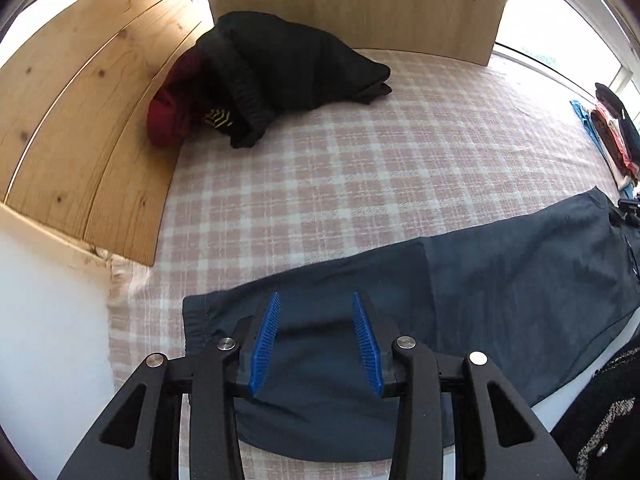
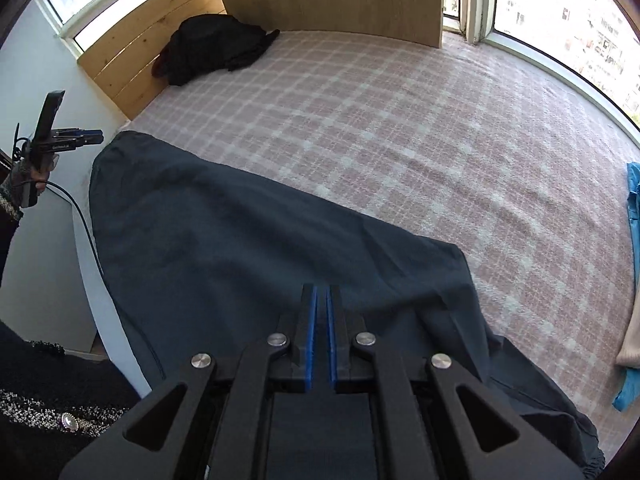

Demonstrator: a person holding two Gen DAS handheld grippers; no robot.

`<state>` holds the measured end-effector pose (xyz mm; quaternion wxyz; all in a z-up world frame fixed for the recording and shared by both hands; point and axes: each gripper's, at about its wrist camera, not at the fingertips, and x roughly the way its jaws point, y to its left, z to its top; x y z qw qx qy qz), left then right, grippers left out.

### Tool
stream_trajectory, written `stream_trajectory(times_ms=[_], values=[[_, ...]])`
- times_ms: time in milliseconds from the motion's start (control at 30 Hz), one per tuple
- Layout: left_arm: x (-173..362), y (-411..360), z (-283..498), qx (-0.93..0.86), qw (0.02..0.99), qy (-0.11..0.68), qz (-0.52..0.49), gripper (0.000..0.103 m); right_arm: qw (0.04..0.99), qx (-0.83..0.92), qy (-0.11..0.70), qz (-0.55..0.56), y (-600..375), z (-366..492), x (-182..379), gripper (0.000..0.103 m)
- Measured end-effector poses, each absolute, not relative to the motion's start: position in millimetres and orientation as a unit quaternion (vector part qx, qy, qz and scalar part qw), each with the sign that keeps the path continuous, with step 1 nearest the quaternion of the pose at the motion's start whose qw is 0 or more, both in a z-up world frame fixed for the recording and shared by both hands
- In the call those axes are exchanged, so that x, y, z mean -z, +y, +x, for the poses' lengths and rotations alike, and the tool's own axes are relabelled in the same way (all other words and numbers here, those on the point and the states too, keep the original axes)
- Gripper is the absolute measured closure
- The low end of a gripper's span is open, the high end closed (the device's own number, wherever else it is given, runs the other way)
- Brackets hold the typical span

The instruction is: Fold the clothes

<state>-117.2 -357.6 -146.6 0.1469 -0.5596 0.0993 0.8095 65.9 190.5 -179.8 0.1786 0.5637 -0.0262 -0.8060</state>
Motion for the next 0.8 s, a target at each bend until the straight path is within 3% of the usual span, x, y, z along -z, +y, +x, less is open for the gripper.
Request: stream_trajectory(times_ms=[67,233,333,367,467,667,800], values=[[163,-379,-103,-0.807,0.136,0.068,-0.571,0.066,0.181,0.8,-0.027,0.571,175,74,186,0.098],[229,-410,-88,-0.783,0.09,0.084,-0.61,0.069,0.17,0.792,-0.033,0.586,151,94,193,0.098],[218,-417,-84,-0.797,0.097,0.063,-0.593,0.069,0.163,0.787,-0.036,0.594,137,106,198,0.097],[209,-417,-80,-0.807,0.104,0.062,-0.578,0.067,0.161,0.785,-0.037,0.597,132,111,199,0.093],[190,-423,-76,-0.836,0.108,0.063,-0.534,0.044,0.176,0.781,-0.044,0.598,110,125,199,0.088],[230,-418,-79,-0.803,0.106,0.06,-0.584,0.044,0.157,0.76,0.008,0.631,67,140,217,0.088],[227,-419,-81,-0.809,0.121,0.06,-0.572,0.044,0.156,0.784,-0.041,0.599,49,140,183,0.088]])
